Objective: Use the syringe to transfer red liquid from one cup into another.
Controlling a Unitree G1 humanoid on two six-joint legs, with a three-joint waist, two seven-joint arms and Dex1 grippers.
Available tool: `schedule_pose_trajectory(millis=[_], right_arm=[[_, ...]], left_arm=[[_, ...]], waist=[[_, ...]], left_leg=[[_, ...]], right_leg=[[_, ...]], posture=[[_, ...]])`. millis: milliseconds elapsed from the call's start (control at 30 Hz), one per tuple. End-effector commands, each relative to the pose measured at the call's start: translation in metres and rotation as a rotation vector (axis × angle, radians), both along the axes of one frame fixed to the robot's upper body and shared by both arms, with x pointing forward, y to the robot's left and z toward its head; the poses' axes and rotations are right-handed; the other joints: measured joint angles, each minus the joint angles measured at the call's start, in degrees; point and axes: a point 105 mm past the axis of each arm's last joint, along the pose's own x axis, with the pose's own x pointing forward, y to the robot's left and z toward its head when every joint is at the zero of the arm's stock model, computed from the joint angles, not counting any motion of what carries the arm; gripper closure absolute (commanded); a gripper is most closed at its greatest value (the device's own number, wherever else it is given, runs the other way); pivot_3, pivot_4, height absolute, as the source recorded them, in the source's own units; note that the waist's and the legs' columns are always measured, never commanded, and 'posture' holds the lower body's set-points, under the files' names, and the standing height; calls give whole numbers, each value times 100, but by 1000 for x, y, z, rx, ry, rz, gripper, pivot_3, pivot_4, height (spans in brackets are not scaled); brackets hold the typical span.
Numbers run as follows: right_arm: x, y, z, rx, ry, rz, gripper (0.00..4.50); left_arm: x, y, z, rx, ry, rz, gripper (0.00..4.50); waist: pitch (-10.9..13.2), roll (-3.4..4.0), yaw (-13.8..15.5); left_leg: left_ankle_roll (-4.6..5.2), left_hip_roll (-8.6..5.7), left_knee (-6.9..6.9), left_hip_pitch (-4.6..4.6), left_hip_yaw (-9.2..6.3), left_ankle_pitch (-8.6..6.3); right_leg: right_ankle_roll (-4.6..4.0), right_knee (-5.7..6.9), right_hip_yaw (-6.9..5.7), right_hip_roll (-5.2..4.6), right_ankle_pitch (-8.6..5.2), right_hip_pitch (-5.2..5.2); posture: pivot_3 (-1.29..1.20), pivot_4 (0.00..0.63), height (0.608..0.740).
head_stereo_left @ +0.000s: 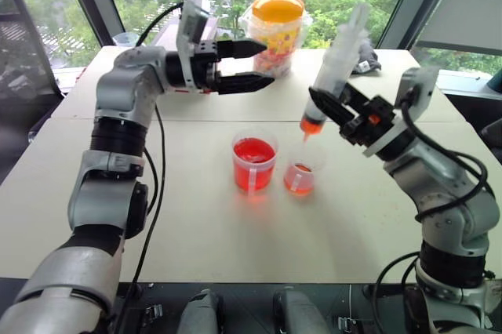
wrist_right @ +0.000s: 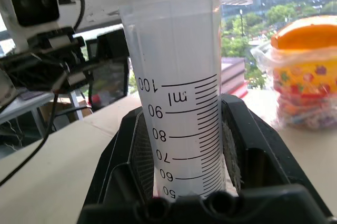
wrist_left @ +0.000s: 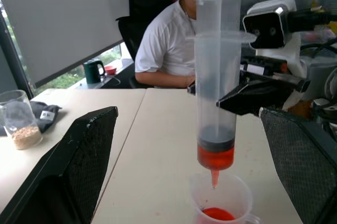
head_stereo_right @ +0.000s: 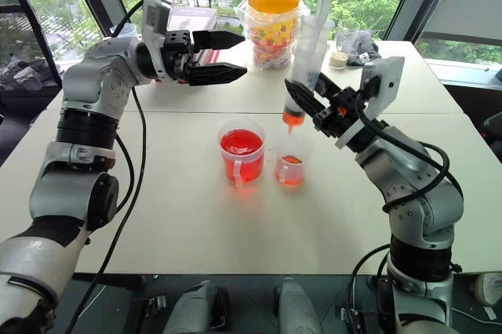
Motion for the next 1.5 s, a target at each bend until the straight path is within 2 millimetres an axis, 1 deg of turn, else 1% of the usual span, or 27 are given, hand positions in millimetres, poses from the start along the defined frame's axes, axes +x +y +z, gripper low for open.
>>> schedule_pose_trajectory(millis=[33,133,233,333,400,533,767,967,1100,1300,1500], right_arm=[[-10,2,4,-27,-62,-8,3108],[-10,2,-7,-37,-41,-20,3108],[-10,3,-11,-40,-38,-26,3108],[-10,3,-16,-46,-33,-31,3108],[-9,3,-17,-49,-32,-34,3108],[-9,4,-18,-53,-35,-39,3108],[-10,6,-16,-67,-46,-38,3108],[-11,7,-18,-82,-46,-31,3108],[-11,9,-19,-96,-49,-28,3108],[-10,9,-18,-104,-57,-29,3108],[-9,8,-16,-111,-63,-34,3108]], left_arm=[[-2,-10,19,-12,-74,-21,63],[2,-21,25,-24,-87,-23,63],[4,-29,29,-25,-102,-35,63],[5,-42,38,-50,-111,-54,63],[7,-49,39,-49,-113,-51,63],[7,-58,37,-41,-111,-73,63],[6,-72,27,8,-104,-109,63],[2,-85,29,4,-88,-145,63],[-2,-93,21,49,-78,-176,63],[-3,-99,15,71,-59,-195,63],[-4,-101,11,81,-47,-209,63]], waist=[[0,0,3],[0,0,13],[0,-1,11],[1,-2,16],[1,-2,16],[1,-2,7],[2,-4,12],[2,-4,19],[2,-4,7],[2,-4,14],[2,-4,14]], left_leg=[[0,0,0,0,0,0],[0,0,0,-1,-3,0],[1,-3,0,-1,-3,0],[1,-3,0,-2,-4,-1],[2,-3,0,-3,-5,-1],[5,-4,-1,-4,-5,-3],[5,-4,-1,-7,-7,-3],[7,-5,-1,-11,-7,-4],[7,-4,-1,-10,-9,-4],[7,-4,-1,-11,-10,-4],[7,-4,-1,-11,-10,-4]], right_leg=[[0,0,1,0,0,-2],[0,-1,0,2,0,-1],[0,-4,1,1,0,0],[0,-6,1,1,0,0],[-1,-8,1,1,-1,0],[-1,-12,1,1,-1,0],[-1,-12,1,2,-1,-1],[-1,-18,1,1,-1,-1],[-2,-16,1,1,-1,-2],[-2,-17,0,2,-1,-2],[-2,-17,0,1,-1,-2]], posture=[[0,150,740],[0,150,740],[0,150,740],[0,150,740],[0,150,740],[0,150,740],[0,150,740],[0,150,740],[0,150,740],[0,150,740],[0,150,740]])
